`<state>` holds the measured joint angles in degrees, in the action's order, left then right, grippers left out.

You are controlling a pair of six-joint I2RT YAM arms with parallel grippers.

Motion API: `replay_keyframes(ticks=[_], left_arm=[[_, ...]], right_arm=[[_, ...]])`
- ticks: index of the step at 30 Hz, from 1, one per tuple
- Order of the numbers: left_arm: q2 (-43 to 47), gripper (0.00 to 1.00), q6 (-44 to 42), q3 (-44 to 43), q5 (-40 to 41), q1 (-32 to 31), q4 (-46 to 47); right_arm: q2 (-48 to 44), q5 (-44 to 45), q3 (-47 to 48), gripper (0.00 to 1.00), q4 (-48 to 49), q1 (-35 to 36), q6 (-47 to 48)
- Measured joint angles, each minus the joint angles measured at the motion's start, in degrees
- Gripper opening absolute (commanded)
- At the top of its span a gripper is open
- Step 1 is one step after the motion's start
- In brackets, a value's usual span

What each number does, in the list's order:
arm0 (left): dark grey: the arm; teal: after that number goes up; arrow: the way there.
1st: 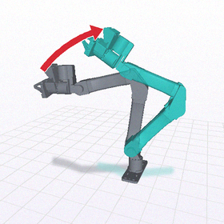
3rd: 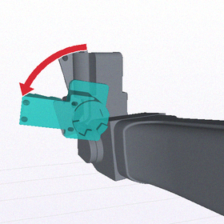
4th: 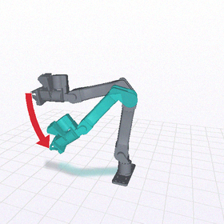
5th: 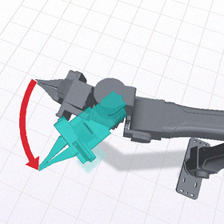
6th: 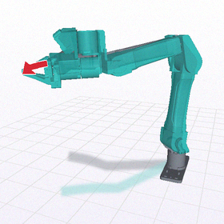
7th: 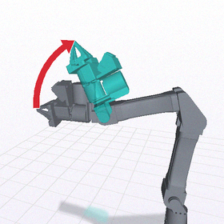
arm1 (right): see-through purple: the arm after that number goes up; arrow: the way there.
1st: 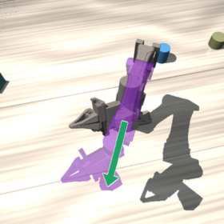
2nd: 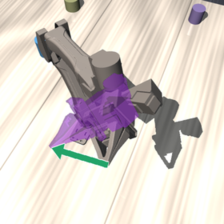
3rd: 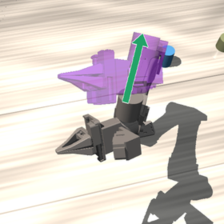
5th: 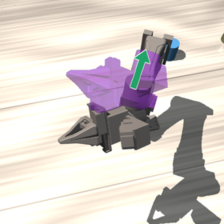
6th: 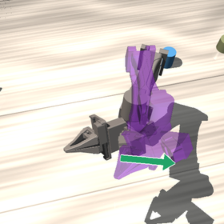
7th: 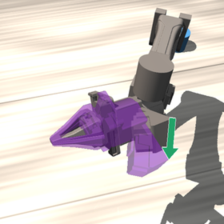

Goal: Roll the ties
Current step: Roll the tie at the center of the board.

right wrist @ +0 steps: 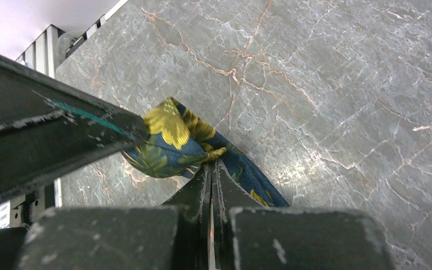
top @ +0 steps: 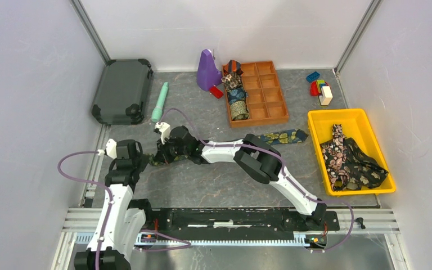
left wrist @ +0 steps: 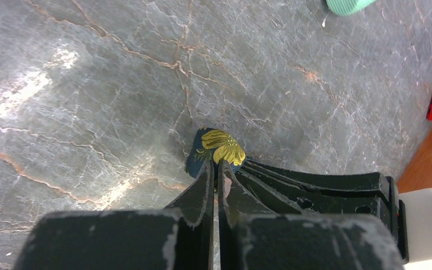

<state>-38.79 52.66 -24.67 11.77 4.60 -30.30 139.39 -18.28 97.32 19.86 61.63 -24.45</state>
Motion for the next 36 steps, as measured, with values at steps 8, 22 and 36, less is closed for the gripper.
replay_keyframes(ticks=[8,22,36], left_arm=[[-4.0,0.02,0.1,0.0,2.2,-6.3,2.0],[-9.1,0.02,0.4,0.0,6.9,-14.8,4.7],[-12.4,0.02,0.5,0.0,10.7,-19.5,5.6]], right_arm=[[1.3,-0.7,1.1,0.0,-0.3,0.0,-0.4],[-0.8,-2.4,-4.1,0.0,1.9,-1.5,-1.3],[-14.2,-4.3,-14.6,0.0,0.0,-5.8,0.3]])
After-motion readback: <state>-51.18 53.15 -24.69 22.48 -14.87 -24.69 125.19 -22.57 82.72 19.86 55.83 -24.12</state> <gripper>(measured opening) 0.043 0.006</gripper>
